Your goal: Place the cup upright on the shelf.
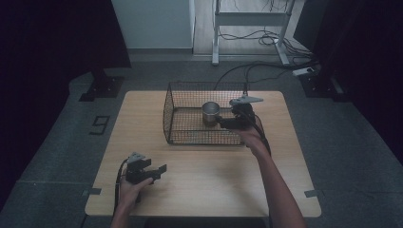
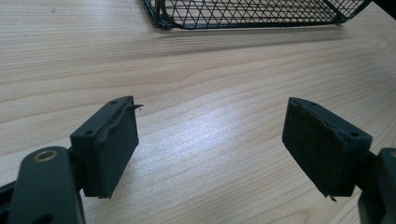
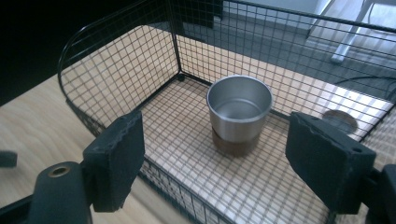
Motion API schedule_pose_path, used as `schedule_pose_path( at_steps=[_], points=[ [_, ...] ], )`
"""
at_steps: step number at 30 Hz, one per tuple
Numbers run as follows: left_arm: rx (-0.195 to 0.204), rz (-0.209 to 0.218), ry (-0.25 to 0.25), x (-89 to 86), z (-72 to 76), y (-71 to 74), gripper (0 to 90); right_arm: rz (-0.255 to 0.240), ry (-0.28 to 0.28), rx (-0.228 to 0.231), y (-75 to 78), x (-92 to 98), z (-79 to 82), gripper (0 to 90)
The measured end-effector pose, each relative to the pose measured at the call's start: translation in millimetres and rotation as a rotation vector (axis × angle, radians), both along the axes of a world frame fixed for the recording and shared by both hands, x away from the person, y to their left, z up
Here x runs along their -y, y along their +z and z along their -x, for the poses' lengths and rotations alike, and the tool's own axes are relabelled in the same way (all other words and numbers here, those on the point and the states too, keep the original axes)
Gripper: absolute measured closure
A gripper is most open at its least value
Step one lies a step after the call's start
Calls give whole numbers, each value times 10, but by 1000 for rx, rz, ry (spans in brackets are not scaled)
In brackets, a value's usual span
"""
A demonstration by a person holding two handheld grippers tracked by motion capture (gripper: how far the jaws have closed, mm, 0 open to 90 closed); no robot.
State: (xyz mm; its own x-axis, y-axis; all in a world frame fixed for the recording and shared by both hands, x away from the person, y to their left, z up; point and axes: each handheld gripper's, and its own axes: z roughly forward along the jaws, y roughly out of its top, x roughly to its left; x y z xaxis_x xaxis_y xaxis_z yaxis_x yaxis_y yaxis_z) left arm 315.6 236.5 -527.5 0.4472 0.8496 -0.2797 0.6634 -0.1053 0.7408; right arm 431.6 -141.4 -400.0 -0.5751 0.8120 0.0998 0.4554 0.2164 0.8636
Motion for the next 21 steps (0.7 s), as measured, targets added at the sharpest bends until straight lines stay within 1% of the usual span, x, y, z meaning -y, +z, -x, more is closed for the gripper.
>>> schedule_pose_path(
  at_steps=[3,6,7,9,10,11,12,13,15,16,17,18,19,20,21],
  points=[
    [1,-3,-5,13,2,3,185,-3,-1,14,-28,100,137,205],
    [1,1,-3,27,4,2,185,6,-5,18,-83,202,263,208],
    [1,-1,-4,29,2,1,185,2,-7,21,-130,269,346,209],
    [1,-5,-6,33,0,-5,185,-6,-8,28,-183,335,428,211],
    [-1,-9,-7,37,-2,-9,185,-6,-8,28,-183,335,428,211],
    [-4,-13,-8,41,-2,-12,185,-21,-11,34,-243,394,508,215],
    [-6,-16,-8,47,-2,-16,185,-19,-10,36,-274,419,550,216],
    [-6,-21,-10,52,-3,-19,185,-19,-10,36,-274,419,550,216],
    [-8,-23,-11,60,-7,-27,185,-20,-8,41,-339,469,631,217],
    [-9,-24,-12,63,-8,-29,185,-24,-14,47,-412,511,710,218],
    [-10,-25,-12,67,-7,-31,185,-24,-14,47,-412,511,710,218],
    [-11,-26,-13,69,-8,-32,185,-27,-16,51,-491,552,788,217],
    [-12,-27,-14,70,-8,-34,185,-27,-16,51,-491,552,788,217],
    [-12,-27,-14,71,-7,-35,185,-33,-17,52,-576,604,859,218],
    [-11,-27,-15,71,-4,-33,185,-33,-17,52,-576,604,859,218]
  ],
)
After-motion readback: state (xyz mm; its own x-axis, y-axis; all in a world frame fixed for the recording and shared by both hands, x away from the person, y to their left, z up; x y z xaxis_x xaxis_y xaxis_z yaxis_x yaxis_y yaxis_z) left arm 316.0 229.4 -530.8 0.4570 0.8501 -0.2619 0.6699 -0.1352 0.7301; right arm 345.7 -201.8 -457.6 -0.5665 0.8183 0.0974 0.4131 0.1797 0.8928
